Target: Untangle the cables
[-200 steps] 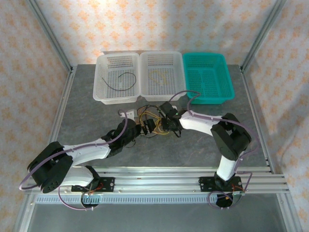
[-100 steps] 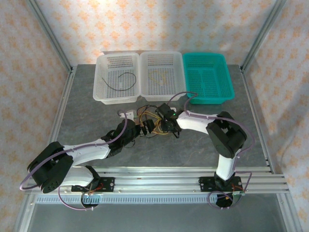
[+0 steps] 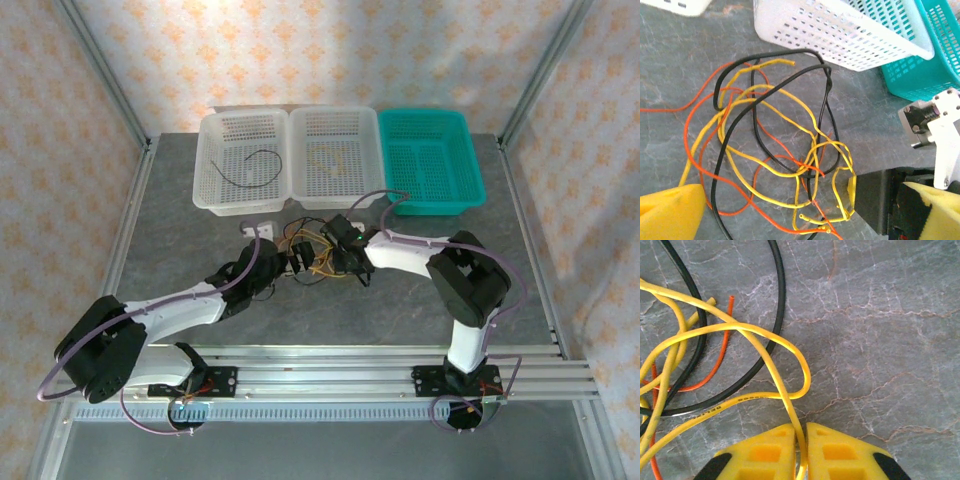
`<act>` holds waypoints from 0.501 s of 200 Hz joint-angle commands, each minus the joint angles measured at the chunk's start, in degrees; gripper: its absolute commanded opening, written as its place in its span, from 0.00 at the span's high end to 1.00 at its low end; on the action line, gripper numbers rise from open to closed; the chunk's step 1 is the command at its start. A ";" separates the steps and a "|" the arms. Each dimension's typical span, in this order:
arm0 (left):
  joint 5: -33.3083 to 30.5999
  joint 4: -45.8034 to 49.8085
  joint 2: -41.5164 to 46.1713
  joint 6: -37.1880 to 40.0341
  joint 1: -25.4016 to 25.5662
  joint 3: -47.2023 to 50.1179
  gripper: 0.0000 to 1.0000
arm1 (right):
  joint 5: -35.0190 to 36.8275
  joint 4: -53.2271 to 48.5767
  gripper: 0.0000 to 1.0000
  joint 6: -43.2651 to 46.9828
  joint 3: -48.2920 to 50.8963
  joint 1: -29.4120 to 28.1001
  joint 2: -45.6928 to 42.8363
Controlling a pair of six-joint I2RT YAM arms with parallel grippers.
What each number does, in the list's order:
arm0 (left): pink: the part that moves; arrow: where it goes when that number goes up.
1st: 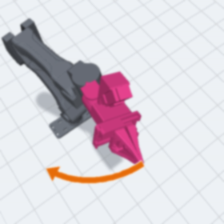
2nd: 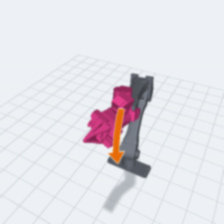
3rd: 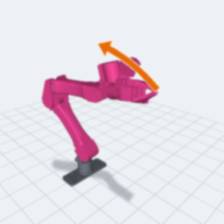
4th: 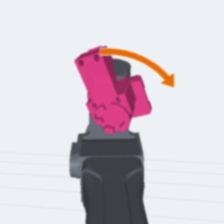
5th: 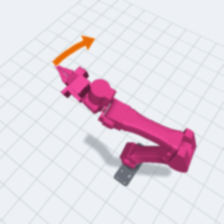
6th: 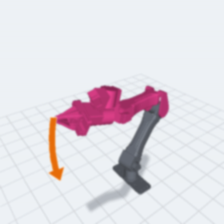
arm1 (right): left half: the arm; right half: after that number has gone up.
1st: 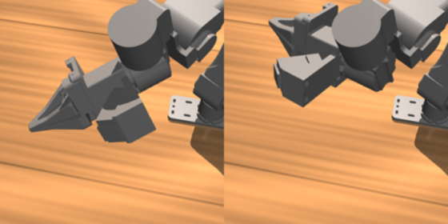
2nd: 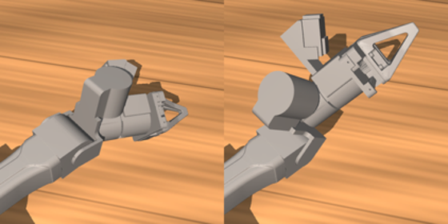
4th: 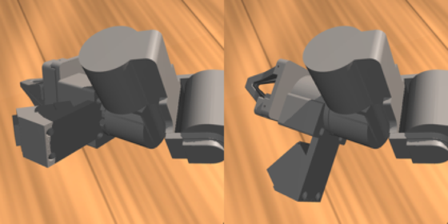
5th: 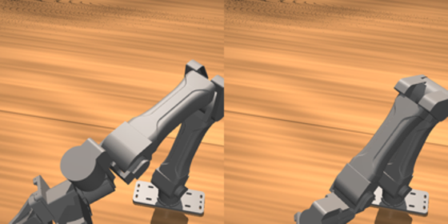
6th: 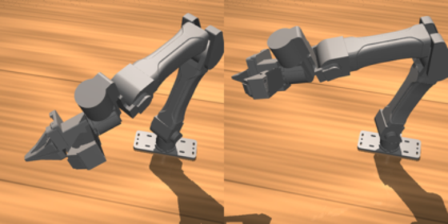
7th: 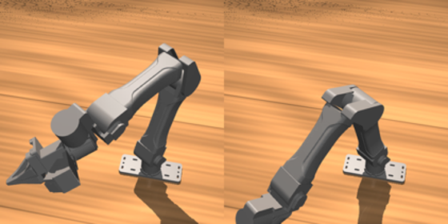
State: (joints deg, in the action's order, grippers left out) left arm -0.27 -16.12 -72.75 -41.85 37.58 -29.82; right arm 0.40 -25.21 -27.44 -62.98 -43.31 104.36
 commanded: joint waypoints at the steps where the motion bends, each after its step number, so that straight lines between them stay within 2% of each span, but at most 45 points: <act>1: -3.47 5.56 0.86 4.01 -0.65 -3.35 0.01 | 5.54 -1.78 0.91 -0.62 1.86 0.16 -2.46; 45: -3.96 7.16 0.16 5.58 -1.33 -5.13 0.01 | 8.12 0.13 0.98 4.48 4.15 0.16 -8.73; 100: -2.55 6.67 -1.44 7.27 -1.50 -6.24 0.01 | 9.55 -0.02 1.00 11.87 6.01 0.16 -17.64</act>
State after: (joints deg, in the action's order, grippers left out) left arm -2.42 -10.63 -72.90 -36.69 36.69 -33.78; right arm 6.96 -24.88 -20.01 -57.93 -43.31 90.41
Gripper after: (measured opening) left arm 0.994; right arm 0.038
